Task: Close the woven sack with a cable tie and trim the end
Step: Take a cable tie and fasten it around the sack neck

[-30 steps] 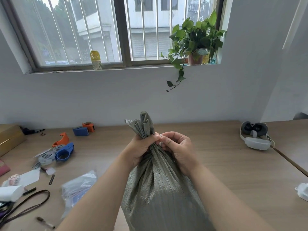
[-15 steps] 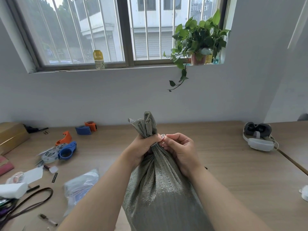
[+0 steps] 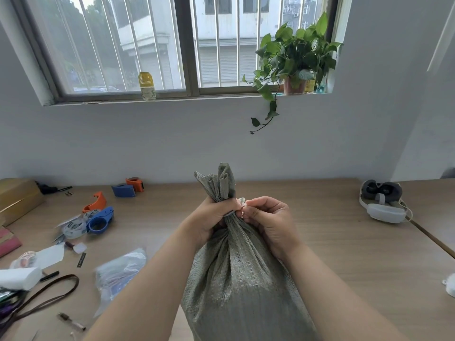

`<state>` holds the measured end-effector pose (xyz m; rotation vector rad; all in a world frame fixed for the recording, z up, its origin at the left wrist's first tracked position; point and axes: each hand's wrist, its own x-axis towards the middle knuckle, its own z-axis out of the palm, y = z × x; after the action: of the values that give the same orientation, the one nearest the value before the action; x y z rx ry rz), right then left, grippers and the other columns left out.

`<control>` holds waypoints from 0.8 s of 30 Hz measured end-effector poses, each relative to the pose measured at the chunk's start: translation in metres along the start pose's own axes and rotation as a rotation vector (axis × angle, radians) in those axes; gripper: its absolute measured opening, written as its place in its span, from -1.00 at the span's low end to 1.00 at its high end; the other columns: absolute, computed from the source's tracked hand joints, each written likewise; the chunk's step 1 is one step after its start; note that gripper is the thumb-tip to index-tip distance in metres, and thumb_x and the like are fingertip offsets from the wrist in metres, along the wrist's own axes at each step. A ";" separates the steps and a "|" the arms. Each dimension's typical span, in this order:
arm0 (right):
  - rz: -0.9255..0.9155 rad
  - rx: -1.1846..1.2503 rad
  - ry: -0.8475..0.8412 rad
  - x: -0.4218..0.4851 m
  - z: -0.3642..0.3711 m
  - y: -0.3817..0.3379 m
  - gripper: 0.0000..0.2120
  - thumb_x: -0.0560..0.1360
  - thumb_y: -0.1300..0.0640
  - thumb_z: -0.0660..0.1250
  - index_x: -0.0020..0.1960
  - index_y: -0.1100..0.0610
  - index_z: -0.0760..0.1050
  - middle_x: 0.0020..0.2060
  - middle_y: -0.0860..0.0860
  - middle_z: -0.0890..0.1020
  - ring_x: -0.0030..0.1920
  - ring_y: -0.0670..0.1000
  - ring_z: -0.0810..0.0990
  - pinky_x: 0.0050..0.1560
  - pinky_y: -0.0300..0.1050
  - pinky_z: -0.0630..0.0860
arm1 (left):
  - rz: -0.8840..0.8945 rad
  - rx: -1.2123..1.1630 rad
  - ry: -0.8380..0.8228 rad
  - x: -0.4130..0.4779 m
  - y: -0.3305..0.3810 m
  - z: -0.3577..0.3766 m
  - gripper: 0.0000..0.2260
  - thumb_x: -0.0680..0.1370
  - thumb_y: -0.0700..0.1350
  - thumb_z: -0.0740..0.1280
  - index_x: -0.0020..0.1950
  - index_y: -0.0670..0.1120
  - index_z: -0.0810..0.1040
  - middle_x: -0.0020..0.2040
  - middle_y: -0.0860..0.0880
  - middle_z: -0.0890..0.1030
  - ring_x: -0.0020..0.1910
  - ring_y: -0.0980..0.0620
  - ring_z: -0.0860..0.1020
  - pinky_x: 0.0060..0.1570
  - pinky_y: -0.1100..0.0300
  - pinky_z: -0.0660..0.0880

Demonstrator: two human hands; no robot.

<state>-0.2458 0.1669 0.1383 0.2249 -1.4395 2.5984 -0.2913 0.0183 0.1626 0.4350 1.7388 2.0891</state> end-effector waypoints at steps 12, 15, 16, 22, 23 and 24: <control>0.004 0.008 0.006 -0.002 0.000 0.000 -0.89 0.27 0.39 0.49 -0.23 0.26 0.65 -0.36 0.21 0.68 -0.40 0.01 0.62 -0.24 -0.20 0.62 | 0.005 0.053 0.023 -0.001 -0.001 0.001 -0.90 0.35 -0.22 0.37 -0.38 -0.11 0.56 -0.40 -0.06 0.57 -0.41 0.00 0.55 -0.29 0.14 0.47; 0.008 0.006 0.003 -0.003 0.000 0.001 -0.86 0.24 0.36 0.53 -0.22 0.28 0.64 -0.36 0.21 0.67 -0.40 0.01 0.60 -0.25 -0.20 0.62 | 0.003 0.054 0.028 0.000 -0.002 0.000 -0.92 0.35 -0.22 0.38 -0.36 -0.11 0.56 -0.40 -0.06 0.57 -0.40 0.00 0.55 -0.27 0.12 0.45; 0.007 -0.005 -0.002 -0.003 0.000 0.000 -0.86 0.24 0.35 0.53 -0.22 0.28 0.64 -0.36 0.20 0.67 -0.40 0.01 0.60 -0.25 -0.19 0.61 | 0.004 0.057 0.028 0.000 -0.002 -0.001 -0.92 0.35 -0.22 0.38 -0.35 -0.11 0.56 -0.39 -0.06 0.56 -0.40 0.00 0.55 -0.27 0.12 0.44; -0.006 -0.064 -0.035 -0.005 0.000 -0.006 -0.91 0.30 0.38 0.49 -0.25 0.24 0.65 -0.36 0.20 0.68 -0.40 0.01 0.57 -0.27 -0.22 0.59 | 0.006 0.079 0.022 0.000 -0.004 -0.002 -0.92 0.33 -0.19 0.39 -0.36 -0.10 0.55 -0.38 -0.07 0.54 -0.35 -0.03 0.51 -0.26 0.10 0.41; -0.010 -0.078 -0.038 -0.005 0.000 -0.006 -0.90 0.30 0.39 0.48 -0.25 0.23 0.65 -0.36 0.18 0.68 -0.40 0.00 0.58 -0.28 -0.23 0.59 | 0.008 0.083 0.017 0.000 -0.004 -0.002 -0.93 0.32 -0.18 0.40 -0.35 -0.10 0.55 -0.37 -0.07 0.54 -0.34 -0.04 0.51 -0.25 0.10 0.41; -0.014 -0.090 -0.042 -0.006 0.001 -0.007 -0.89 0.31 0.40 0.48 -0.26 0.22 0.65 -0.37 0.17 0.68 -0.40 -0.01 0.58 -0.28 -0.23 0.59 | 0.011 0.089 0.013 0.000 -0.004 -0.002 -0.93 0.31 -0.17 0.41 -0.35 -0.10 0.55 -0.37 -0.08 0.53 -0.33 -0.05 0.50 -0.24 0.09 0.40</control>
<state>-0.2387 0.1695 0.1431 0.2776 -1.5592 2.5250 -0.2923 0.0174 0.1583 0.4580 1.8460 2.0324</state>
